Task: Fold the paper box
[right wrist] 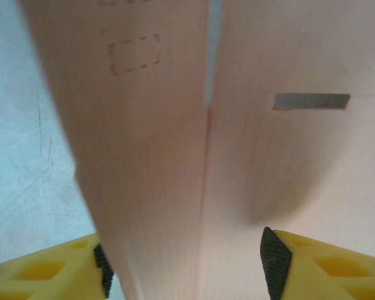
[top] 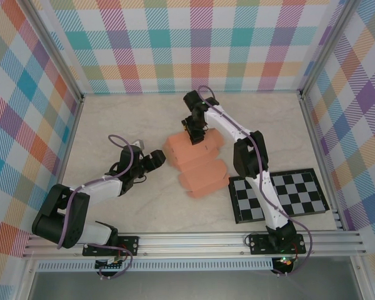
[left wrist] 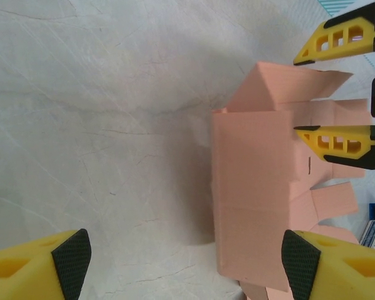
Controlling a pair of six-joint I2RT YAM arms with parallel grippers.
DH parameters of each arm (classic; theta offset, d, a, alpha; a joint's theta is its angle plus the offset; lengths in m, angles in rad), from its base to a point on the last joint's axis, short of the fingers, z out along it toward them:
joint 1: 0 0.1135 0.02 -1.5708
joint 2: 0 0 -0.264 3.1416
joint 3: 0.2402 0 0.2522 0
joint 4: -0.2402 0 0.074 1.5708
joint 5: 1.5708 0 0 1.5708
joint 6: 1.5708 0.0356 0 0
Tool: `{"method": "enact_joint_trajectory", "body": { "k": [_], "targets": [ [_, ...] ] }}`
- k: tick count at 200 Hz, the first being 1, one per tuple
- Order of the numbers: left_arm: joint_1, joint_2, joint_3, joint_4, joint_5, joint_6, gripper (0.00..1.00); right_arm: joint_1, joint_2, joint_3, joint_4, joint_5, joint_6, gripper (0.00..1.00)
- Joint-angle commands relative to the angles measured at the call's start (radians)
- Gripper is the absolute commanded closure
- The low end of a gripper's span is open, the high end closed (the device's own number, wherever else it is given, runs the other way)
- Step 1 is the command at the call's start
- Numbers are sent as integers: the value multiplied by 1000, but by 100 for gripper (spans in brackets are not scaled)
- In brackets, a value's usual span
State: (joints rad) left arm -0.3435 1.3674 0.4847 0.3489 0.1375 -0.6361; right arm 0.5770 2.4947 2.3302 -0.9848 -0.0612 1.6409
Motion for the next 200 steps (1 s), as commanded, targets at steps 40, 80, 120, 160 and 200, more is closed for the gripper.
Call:
{"method": "enact_joint_trajectory", "body": {
  "k": [40,80,120,160,200],
  "targets": [
    [9,-23,-14,10,-10,14,18,0,58,58,-18,-6,29,38],
    [9,-22,-14,10,-9,16,18,1,66,70,-24,-16,21,60],
    [9,-19,-16,9,-8,16,18,1,22,90,-17,28,-12,71],
    [9,-45,-18,-10,-34,24,18,0,-2,104,10,4,-32,81],
    [12,-111,-20,-53,-81,56,17,0,-32,104,43,-29,-64,85]
  ]
}}
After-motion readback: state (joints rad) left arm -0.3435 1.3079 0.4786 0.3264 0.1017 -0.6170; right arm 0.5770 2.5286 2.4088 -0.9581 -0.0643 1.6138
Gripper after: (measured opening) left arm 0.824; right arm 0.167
